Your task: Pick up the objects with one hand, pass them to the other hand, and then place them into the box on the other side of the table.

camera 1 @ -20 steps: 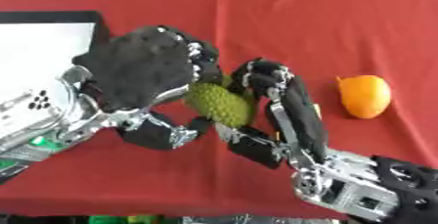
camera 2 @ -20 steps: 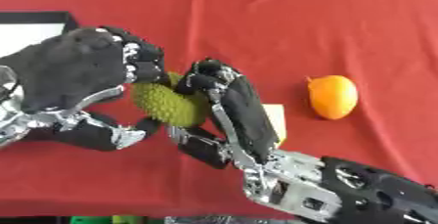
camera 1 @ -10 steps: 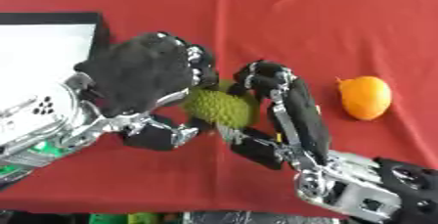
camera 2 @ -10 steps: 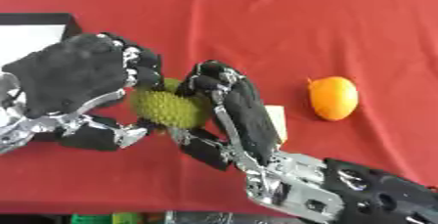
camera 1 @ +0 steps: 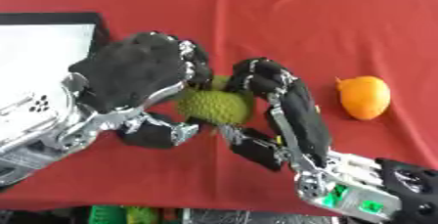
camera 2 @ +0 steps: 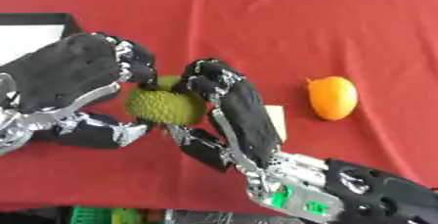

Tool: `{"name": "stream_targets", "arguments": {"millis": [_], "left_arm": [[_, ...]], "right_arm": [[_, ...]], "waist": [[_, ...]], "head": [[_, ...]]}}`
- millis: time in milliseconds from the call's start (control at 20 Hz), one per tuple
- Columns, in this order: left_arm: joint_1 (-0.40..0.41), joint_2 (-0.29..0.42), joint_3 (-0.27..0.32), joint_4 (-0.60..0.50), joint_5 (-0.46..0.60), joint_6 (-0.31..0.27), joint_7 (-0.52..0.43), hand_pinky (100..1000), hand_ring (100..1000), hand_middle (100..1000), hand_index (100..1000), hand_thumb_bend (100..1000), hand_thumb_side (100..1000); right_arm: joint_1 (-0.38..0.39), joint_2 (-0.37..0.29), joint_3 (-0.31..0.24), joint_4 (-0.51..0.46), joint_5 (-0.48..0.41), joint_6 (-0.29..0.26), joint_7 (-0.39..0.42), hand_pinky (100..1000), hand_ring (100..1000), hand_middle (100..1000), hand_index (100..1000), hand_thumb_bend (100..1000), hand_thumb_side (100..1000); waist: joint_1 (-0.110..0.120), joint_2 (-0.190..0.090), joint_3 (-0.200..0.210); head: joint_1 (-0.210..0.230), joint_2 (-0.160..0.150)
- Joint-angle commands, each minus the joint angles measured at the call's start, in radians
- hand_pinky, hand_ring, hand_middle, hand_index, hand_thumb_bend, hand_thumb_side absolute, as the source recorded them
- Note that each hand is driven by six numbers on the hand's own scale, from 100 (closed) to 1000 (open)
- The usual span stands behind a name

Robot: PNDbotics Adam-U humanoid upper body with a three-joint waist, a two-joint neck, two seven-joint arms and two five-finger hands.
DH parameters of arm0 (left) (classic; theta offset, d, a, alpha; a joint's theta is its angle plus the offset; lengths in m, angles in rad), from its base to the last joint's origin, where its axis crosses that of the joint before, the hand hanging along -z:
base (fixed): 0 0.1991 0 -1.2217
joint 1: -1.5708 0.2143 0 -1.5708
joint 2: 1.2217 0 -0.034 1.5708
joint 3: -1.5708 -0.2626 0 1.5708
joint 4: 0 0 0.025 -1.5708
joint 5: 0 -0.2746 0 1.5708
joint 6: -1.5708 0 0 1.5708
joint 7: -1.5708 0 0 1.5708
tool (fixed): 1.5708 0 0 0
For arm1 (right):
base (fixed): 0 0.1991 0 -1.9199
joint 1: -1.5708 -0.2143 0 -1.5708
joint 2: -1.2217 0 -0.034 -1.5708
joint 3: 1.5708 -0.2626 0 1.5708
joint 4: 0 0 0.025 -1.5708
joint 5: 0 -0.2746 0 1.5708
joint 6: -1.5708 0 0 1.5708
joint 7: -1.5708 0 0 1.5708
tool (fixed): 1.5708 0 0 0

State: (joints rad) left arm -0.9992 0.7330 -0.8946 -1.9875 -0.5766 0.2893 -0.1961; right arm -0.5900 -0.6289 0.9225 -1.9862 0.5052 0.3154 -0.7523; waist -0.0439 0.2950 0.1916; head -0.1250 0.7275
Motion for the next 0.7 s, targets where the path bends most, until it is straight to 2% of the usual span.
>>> {"name": "stream_targets", "arguments": {"millis": [50, 150, 250, 700], "left_arm": [[-0.011, 0.025, 0.036, -0.012, 0.036, 0.013, 0.032, 431, 460, 444, 510, 100, 246], [-0.009, 0.027, 0.038, -0.012, 0.048, 0.019, 0.047, 426, 458, 444, 509, 100, 245], [-0.006, 0.030, 0.041, -0.012, 0.056, 0.024, 0.061, 422, 457, 445, 504, 100, 247], [0.031, 0.074, 0.065, -0.012, 0.057, 0.034, 0.107, 420, 455, 448, 504, 100, 243]], "right_arm": [[-0.007, -0.018, -0.008, -0.014, 0.025, 0.026, 0.032, 401, 724, 553, 592, 623, 100], [-0.006, -0.018, -0.009, -0.014, 0.033, 0.043, 0.048, 419, 745, 578, 626, 562, 100], [-0.004, -0.019, -0.010, -0.014, 0.039, 0.062, 0.061, 438, 771, 609, 666, 511, 155], [0.004, -0.023, -0.012, -0.014, 0.060, 0.168, 0.103, 529, 898, 761, 837, 385, 418]], "waist": [[0.005, -0.020, -0.001], [0.004, -0.021, -0.001], [0.004, -0.021, -0.002], [0.005, -0.020, -0.003]], "head": [[0.004, -0.002], [0.004, -0.002], [0.005, -0.002], [0.009, -0.004]]}}
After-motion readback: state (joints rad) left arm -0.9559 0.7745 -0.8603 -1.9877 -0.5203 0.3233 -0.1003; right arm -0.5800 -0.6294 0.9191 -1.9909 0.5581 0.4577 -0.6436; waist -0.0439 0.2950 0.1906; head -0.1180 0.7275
